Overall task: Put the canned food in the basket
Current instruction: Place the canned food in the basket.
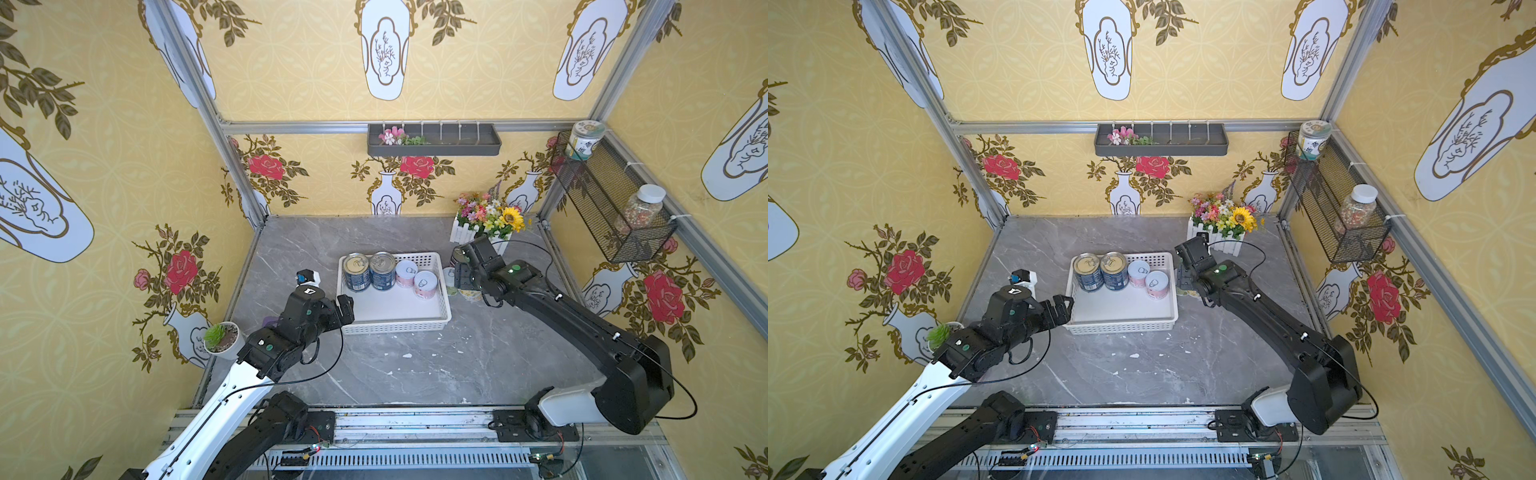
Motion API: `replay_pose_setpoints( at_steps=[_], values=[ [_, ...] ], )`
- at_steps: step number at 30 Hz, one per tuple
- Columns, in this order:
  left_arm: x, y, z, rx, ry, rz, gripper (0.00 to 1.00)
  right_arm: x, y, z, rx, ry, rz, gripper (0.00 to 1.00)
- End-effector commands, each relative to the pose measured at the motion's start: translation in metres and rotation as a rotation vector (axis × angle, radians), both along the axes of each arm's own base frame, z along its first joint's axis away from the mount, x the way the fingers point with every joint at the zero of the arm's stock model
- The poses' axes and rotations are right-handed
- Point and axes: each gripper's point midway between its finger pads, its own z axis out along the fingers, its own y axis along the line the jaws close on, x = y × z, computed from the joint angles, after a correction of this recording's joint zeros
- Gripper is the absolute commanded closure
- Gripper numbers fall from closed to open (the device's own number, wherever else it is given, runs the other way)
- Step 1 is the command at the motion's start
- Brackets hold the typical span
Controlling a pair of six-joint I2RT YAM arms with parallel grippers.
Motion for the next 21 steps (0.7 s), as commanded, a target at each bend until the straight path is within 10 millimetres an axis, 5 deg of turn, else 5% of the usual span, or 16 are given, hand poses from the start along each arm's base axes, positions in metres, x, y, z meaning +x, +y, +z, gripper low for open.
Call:
replay_pose_setpoints(
  at_steps=[1, 9, 21],
  values=[
    [0.003, 0.001, 0.000, 0.008, -0.002, 0.004, 0.00, -0.009, 0.022, 0.024, -0.052, -0.058, 0.082, 0.30],
    [0.004, 0.006, -0.001, 0.015, 0.001, 0.028, 0.00, -0.026, 0.100, 0.029, -0.040, -0.063, 0.246, 0.31],
    [0.003, 0.012, 0.004, 0.011, -0.019, 0.054, 0.00, -0.025, 0.204, -0.035, -0.116, 0.003, 0.391, 0.30]
  ],
)
